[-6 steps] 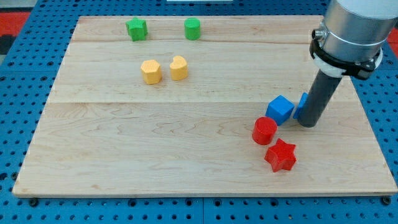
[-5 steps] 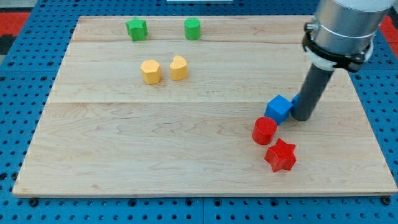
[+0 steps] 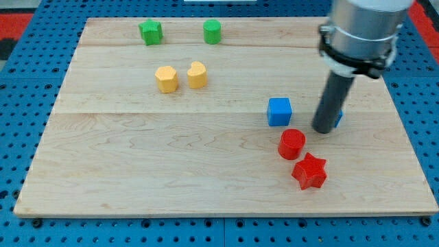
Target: Put the triangle to the top right side
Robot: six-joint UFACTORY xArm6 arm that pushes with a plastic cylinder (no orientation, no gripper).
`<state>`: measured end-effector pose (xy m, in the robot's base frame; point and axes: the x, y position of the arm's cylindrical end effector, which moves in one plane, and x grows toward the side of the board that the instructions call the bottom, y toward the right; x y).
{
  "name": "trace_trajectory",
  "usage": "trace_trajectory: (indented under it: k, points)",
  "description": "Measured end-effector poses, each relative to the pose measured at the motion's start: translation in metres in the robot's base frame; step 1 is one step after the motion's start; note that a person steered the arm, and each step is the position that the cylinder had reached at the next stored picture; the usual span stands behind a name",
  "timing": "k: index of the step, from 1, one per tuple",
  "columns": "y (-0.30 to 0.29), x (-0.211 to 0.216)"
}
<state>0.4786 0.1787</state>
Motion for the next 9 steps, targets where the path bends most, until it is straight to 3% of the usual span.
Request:
trace_trajectory:
  k: [1, 5, 7, 9]
  points:
    - [0.026, -0.021]
    - [-0.001, -0.185]
    - [-0.013, -0.163]
    - [-0.052, -0.172]
